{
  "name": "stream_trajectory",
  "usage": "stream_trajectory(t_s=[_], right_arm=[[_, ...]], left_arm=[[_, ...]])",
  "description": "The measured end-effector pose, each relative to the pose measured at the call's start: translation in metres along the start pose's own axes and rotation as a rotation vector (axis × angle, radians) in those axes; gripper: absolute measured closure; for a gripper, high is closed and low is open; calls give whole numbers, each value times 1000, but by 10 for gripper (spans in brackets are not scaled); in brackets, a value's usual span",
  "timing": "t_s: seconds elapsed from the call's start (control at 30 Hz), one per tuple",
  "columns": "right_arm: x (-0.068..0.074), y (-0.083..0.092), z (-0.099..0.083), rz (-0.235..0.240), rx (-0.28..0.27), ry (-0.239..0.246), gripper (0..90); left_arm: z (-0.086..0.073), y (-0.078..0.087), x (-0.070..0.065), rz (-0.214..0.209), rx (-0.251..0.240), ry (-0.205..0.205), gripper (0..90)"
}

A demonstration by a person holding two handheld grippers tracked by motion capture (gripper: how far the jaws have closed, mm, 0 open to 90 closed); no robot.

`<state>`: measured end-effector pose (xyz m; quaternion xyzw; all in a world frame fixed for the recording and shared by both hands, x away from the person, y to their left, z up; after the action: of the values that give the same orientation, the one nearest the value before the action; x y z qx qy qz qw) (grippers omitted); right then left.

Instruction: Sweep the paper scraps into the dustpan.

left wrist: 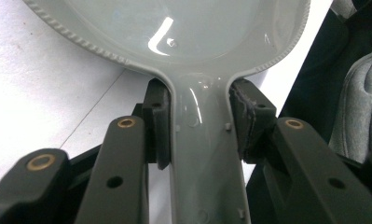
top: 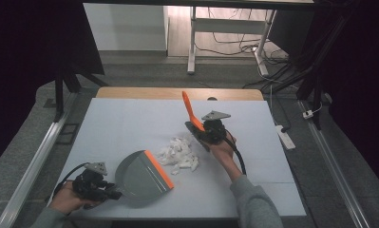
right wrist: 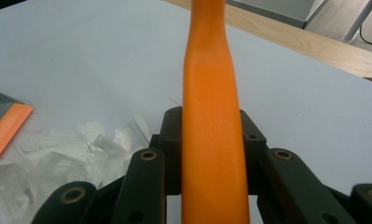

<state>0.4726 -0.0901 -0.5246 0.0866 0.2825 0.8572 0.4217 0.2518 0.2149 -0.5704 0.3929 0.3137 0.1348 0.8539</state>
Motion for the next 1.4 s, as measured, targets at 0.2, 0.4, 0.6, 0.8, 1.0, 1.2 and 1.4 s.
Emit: stream_trajectory(t_s=[0.2, 0.4, 0.6, 0.8, 1.0, 1.2, 1.4], right_arm=[[0, -5, -3, 0, 14, -5, 698], [6, -12, -5, 2, 32, 6, 698], [8, -15, -2, -22, 28, 22, 698], [-6, -11, 4, -65, 17, -7, 698], [-15, -20, -3, -89, 69, -18, 699], [-4, -29, -6, -60, 103, 6, 699], [14, -33, -6, -39, 122, 51, 699]], left_arm=[[1, -3, 2, -10, -4, 8, 611], [3, -7, 1, -16, 3, 2, 611], [4, -8, 1, -17, 4, 3, 611], [5, -8, 1, -18, 1, 5, 611], [5, -10, 1, -18, 0, 5, 611], [6, -10, 1, -18, -1, 7, 612], [6, -10, 1, -17, -3, 12, 611]])
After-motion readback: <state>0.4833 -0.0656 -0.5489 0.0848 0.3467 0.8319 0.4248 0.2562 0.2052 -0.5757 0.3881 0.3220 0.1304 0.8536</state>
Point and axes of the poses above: each handheld gripper's, and its own axes: y roughly backward along the jaws, z roughly out of its top, x roughly to its left, the point moved 7 cm from there along -y, roughly forward along the jaws, and after that the axes turned 7 degrees about -z, right-handed, at the moved point
